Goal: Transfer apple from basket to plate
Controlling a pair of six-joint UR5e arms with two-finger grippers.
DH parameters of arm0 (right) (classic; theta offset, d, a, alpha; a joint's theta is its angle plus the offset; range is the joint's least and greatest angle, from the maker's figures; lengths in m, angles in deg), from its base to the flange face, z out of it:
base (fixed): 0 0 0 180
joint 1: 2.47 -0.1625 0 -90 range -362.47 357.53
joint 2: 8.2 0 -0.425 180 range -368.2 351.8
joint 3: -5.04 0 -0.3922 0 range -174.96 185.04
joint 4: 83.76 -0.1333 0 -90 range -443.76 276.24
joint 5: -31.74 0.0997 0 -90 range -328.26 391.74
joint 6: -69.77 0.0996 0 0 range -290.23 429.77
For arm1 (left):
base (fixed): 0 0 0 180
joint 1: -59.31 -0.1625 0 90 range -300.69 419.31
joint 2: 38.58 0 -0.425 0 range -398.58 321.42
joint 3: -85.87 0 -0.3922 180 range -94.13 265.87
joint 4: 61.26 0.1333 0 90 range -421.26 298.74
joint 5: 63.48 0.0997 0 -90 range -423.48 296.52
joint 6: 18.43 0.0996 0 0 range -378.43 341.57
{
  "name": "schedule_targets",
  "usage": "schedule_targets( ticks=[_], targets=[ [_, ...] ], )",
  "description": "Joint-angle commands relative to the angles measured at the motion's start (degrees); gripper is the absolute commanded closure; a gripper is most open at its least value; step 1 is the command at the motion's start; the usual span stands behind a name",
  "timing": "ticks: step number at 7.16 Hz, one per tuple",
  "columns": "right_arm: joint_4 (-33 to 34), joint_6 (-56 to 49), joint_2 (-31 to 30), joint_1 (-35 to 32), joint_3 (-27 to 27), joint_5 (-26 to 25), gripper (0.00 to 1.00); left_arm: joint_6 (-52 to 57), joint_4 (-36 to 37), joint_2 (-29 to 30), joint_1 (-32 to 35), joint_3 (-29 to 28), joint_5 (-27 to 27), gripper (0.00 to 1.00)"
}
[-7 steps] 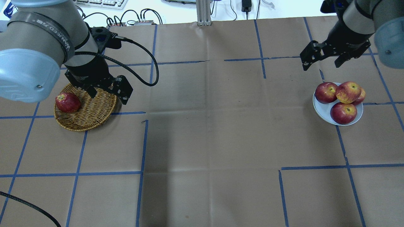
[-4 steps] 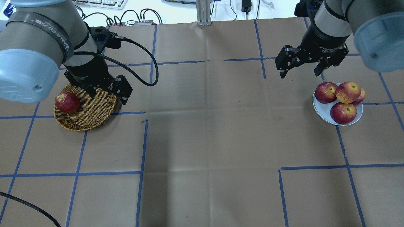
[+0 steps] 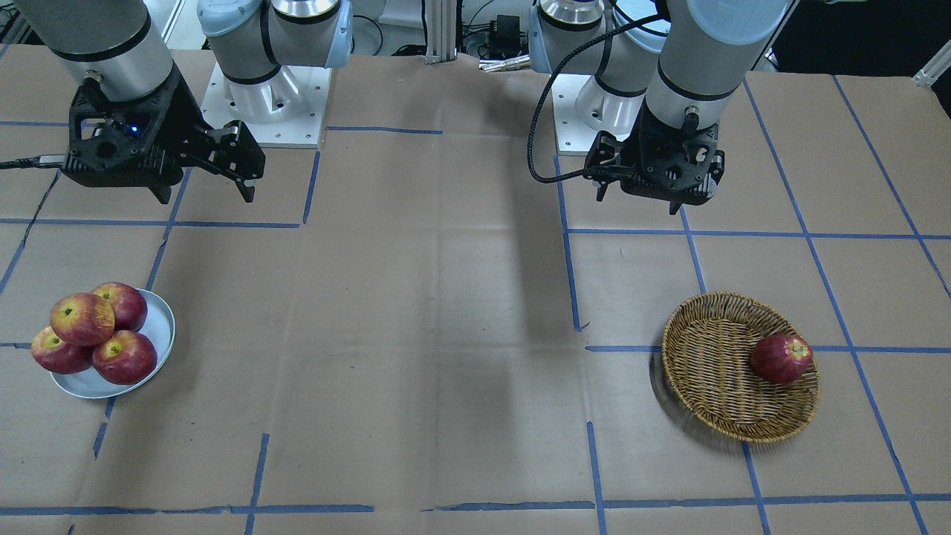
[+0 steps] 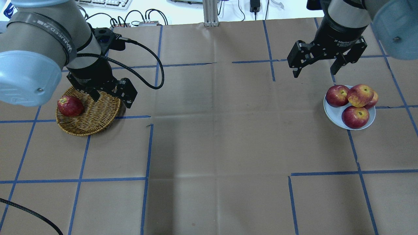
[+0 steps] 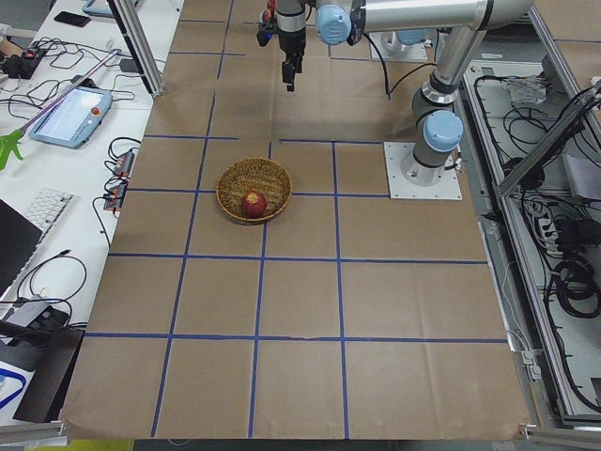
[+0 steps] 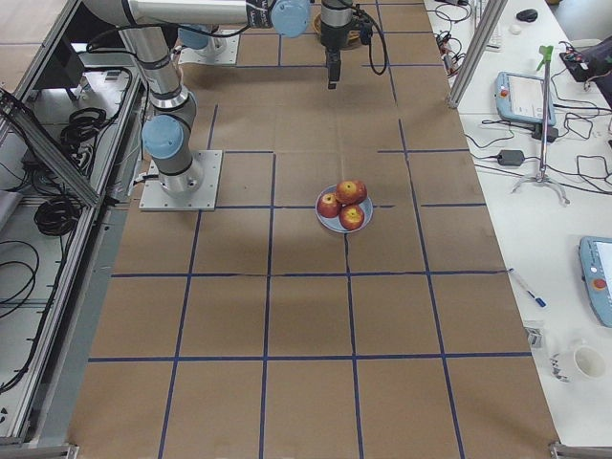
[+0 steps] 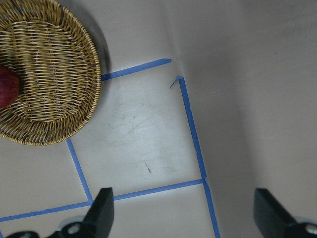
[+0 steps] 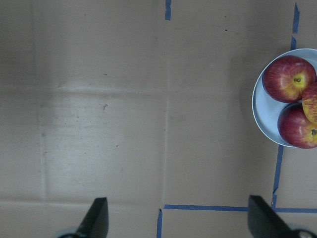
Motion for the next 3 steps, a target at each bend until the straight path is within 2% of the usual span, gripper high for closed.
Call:
schedule_targets(
  ticks=[1,3],
  targets=[
    [-0.07,0.01,-0.01,0.00,0.01,-0.11,0.00,-0.05,0.00,0.08,0.00,0.00,0.00,0.02],
    [0.01,0.01,0.17,0.00,-0.07,-0.11,0.00,-0.31,0.00,0.43,-0.09,0.00,0.00,0.02]
  ],
)
